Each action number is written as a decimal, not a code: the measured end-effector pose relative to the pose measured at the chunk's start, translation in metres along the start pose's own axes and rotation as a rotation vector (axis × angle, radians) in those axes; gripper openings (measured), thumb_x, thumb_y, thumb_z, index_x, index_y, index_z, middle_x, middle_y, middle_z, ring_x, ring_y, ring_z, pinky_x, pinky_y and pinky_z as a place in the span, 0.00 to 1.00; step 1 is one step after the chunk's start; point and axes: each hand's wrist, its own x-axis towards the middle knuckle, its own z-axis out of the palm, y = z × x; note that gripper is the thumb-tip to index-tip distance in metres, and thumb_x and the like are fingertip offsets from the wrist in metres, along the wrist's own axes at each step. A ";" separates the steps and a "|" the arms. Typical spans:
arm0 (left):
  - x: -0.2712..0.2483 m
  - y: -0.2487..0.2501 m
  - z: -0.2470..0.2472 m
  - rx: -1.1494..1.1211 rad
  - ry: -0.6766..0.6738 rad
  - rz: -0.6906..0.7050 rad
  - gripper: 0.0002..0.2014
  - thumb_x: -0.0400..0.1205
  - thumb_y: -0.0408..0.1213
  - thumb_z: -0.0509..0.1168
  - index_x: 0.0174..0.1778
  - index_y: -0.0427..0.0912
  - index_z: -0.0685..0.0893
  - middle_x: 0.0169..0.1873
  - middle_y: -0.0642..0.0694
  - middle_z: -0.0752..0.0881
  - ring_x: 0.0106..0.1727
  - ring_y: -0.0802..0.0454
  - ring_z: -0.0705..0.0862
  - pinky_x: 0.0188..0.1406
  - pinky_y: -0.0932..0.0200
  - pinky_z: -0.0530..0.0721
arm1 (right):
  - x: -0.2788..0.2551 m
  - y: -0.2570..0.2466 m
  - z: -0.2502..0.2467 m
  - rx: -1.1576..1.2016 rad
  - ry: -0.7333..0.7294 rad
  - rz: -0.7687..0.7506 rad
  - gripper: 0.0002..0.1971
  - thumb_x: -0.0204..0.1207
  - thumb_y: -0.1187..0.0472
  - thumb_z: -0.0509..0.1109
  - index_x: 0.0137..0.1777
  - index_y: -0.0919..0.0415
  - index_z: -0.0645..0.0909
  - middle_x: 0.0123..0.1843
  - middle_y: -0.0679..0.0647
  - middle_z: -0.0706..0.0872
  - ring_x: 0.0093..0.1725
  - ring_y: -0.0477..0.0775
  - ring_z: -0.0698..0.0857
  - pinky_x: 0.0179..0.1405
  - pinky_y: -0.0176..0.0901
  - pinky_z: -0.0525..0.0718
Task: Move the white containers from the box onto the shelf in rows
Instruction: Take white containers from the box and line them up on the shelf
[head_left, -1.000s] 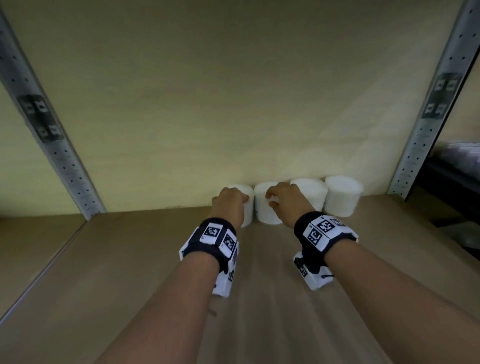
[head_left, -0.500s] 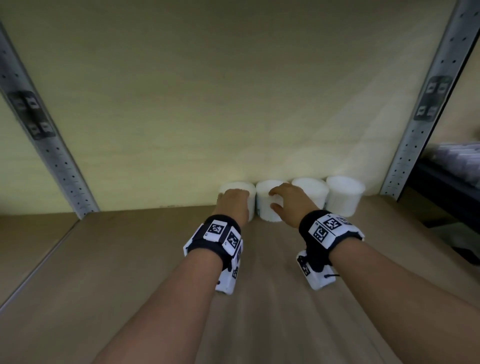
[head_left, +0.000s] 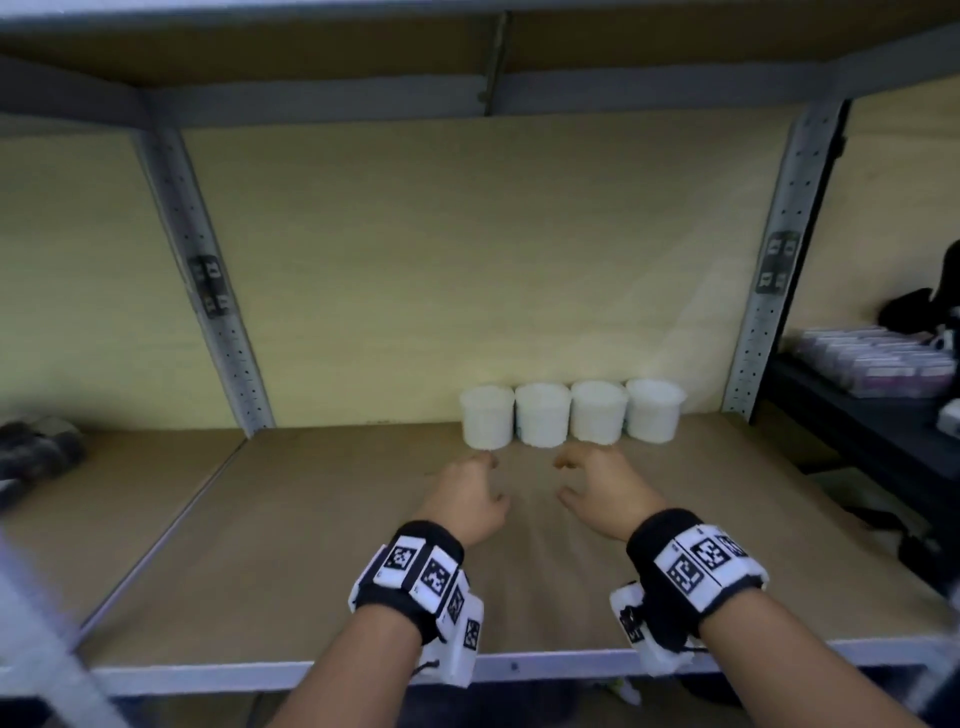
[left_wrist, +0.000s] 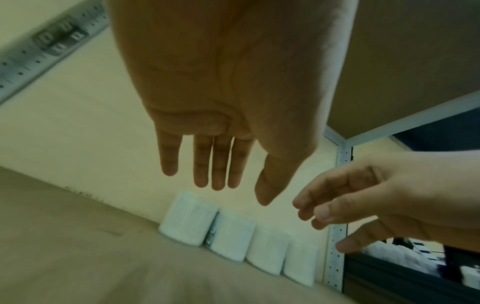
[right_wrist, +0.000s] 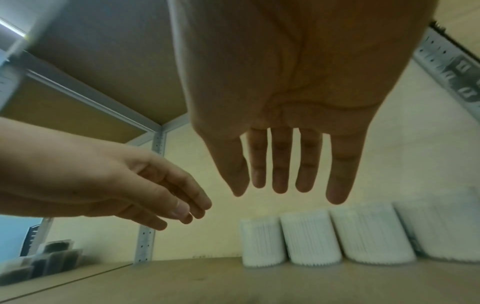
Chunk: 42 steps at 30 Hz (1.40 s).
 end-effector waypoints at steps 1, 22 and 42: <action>-0.014 0.004 0.001 -0.013 -0.006 0.002 0.25 0.79 0.41 0.64 0.73 0.44 0.72 0.71 0.46 0.74 0.72 0.48 0.74 0.72 0.53 0.75 | -0.015 -0.001 -0.001 0.000 -0.004 0.012 0.21 0.77 0.57 0.67 0.71 0.52 0.76 0.72 0.53 0.78 0.71 0.52 0.76 0.72 0.46 0.76; -0.179 0.040 0.119 -0.097 -0.238 0.121 0.20 0.77 0.43 0.68 0.64 0.44 0.78 0.60 0.46 0.79 0.63 0.50 0.79 0.66 0.56 0.78 | -0.224 0.050 0.056 -0.146 -0.228 0.188 0.20 0.76 0.51 0.68 0.67 0.53 0.79 0.66 0.55 0.79 0.68 0.58 0.78 0.68 0.49 0.79; -0.197 0.020 0.323 0.098 -0.911 -0.087 0.29 0.75 0.44 0.69 0.72 0.40 0.73 0.70 0.39 0.75 0.70 0.39 0.76 0.70 0.48 0.76 | -0.275 0.182 0.216 -0.170 -0.712 0.518 0.31 0.76 0.47 0.68 0.78 0.51 0.66 0.79 0.56 0.65 0.77 0.62 0.68 0.73 0.58 0.74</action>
